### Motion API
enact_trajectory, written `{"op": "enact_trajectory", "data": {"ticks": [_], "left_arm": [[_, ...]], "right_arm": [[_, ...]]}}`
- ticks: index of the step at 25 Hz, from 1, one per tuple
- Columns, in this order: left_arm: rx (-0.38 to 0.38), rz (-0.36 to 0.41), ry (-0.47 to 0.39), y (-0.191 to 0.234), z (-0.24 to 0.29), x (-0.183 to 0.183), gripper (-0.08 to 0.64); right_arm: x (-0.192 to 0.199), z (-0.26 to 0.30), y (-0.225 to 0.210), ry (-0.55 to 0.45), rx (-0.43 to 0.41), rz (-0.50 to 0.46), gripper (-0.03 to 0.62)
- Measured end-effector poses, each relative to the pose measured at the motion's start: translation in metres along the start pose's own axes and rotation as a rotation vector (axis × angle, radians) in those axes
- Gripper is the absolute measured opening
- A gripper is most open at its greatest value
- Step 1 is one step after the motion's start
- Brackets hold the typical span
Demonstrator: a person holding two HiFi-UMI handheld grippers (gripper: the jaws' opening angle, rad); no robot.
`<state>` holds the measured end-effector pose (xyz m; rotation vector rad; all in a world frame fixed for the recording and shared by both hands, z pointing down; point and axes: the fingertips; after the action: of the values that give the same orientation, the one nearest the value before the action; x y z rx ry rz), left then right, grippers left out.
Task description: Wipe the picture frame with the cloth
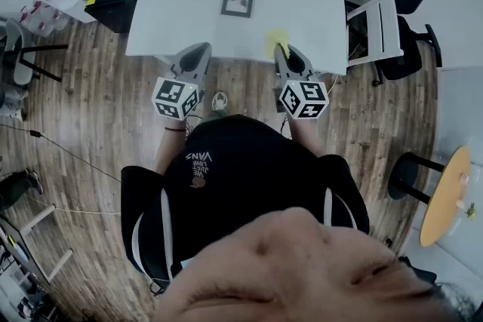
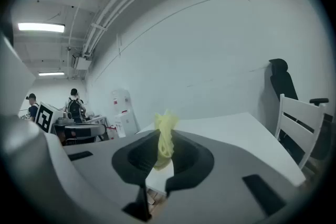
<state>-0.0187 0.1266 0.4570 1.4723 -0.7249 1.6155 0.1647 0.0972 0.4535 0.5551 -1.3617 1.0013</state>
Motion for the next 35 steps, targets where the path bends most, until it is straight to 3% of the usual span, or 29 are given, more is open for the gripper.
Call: {"op": "enact_trajectory", "data": {"ticks": [24,35], "left_arm": [[0.068,-0.025,0.031,0.041,0.032,0.005,0.017],[0.137,-0.01,0.048,0.075,0.061,-0.001,0.017]], "right_arm": [[-0.001,0.046,0.001,0.006,0.05,0.043,0.048],[-0.011,0.088,0.0,-0.016,0.098,0.056,0.048]]}}
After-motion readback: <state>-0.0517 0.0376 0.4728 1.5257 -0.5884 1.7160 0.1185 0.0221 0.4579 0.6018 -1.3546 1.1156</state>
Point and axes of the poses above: the fingertips, and each gripper's own axes: z forward along the fingers, y to its left, x out of its underside, and after that the axes turned 2 degrees about -y, right-handed
